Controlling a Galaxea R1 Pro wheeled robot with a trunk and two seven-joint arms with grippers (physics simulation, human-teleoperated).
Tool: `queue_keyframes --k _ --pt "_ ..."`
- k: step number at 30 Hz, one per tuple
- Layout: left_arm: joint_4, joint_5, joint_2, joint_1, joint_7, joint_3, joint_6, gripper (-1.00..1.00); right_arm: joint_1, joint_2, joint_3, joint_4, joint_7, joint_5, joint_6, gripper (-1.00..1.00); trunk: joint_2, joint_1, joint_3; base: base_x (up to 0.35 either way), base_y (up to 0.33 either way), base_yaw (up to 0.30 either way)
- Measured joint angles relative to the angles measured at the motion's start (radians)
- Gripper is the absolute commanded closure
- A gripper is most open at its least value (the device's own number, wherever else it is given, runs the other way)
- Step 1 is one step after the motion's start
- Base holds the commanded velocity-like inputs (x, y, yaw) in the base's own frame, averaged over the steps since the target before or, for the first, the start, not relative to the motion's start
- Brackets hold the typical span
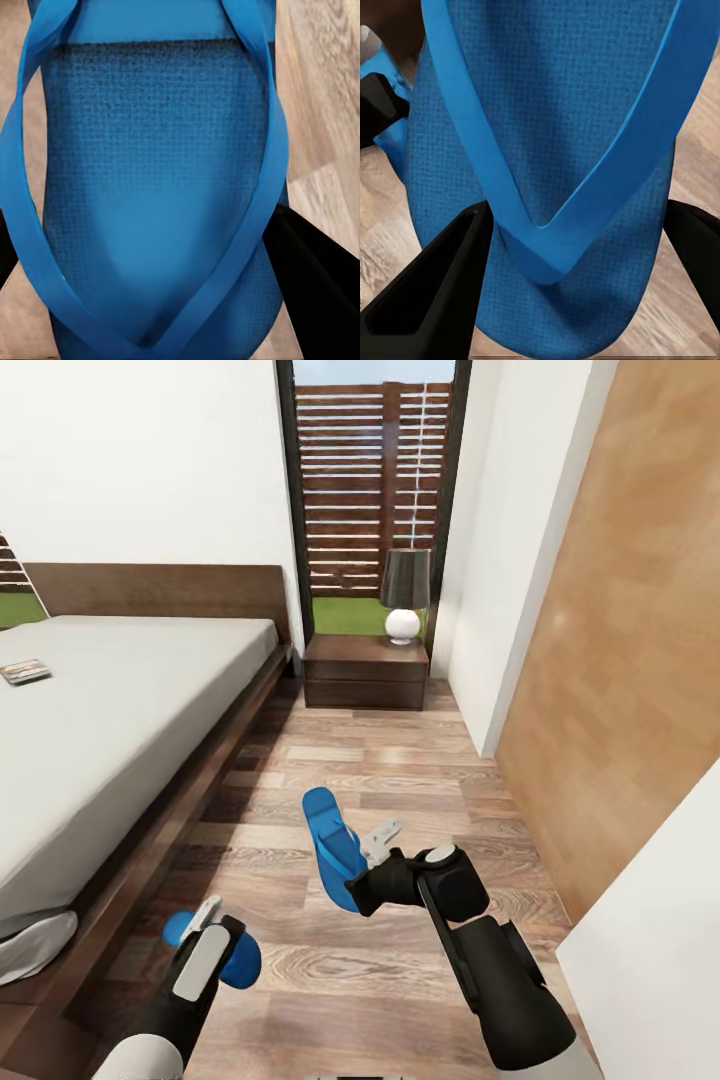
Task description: In the bedroom, move the book from the bed onto either nightstand, and place the two sandals side by side next to the bed.
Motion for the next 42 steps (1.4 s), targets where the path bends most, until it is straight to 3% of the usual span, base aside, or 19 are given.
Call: queue_keyframes --k 4,7,11,16,21,22,25,34,42 --pt "-0.061 0.000 -0.010 0.000 0.123 -0.004 0.004 1.00 0.003 0.000 -0.002 0.018 0.000 0.003 0.000 1.00 -0.007 0.005 -0.011 0.004 -0.003 0.000" --pt "-0.062 0.000 -0.011 -0.001 0.146 -0.006 0.029 1.00 0.004 0.000 -0.002 0.020 0.001 0.000 0.000 1.00 -0.008 0.006 -0.022 0.001 -0.001 0.000" --pt "-0.018 0.001 -0.013 -0.015 0.128 -0.004 0.044 1.00 0.006 0.000 -0.004 -0.008 0.002 -0.002 0.000 1.00 -0.009 0.008 -0.038 0.000 0.000 0.000" --pt "0.006 0.036 -0.008 -0.023 0.091 -0.001 0.047 1.00 0.011 -0.001 -0.004 -0.044 0.003 -0.007 0.000 1.00 -0.010 0.010 -0.057 0.000 0.000 0.000" --pt "0.055 0.063 -0.010 -0.026 0.070 -0.004 -0.004 1.00 0.013 -0.004 -0.007 -0.054 0.004 -0.009 0.000 1.00 -0.011 0.013 -0.077 0.000 0.000 0.000" --pt "0.091 0.070 -0.011 -0.040 0.066 -0.005 -0.048 1.00 0.013 -0.004 -0.010 -0.056 0.004 -0.010 0.000 1.00 -0.012 0.013 -0.080 0.000 0.000 0.000" --pt "0.147 0.076 -0.008 -0.065 0.063 0.000 -0.080 1.00 0.013 -0.004 -0.011 -0.057 0.005 -0.012 0.000 1.00 -0.012 0.014 -0.092 0.000 0.000 0.000" --pt "0.337 0.076 0.006 -0.197 0.041 0.022 -0.134 1.00 0.016 -0.002 -0.003 -0.059 0.008 -0.012 0.000 1.00 -0.014 0.018 -0.127 0.000 0.000 0.000" --pt "0.385 0.069 0.005 -0.235 0.024 0.028 -0.157 1.00 0.026 0.000 0.000 -0.059 0.008 -0.012 0.000 1.00 -0.016 0.022 -0.158 0.000 0.000 0.000"
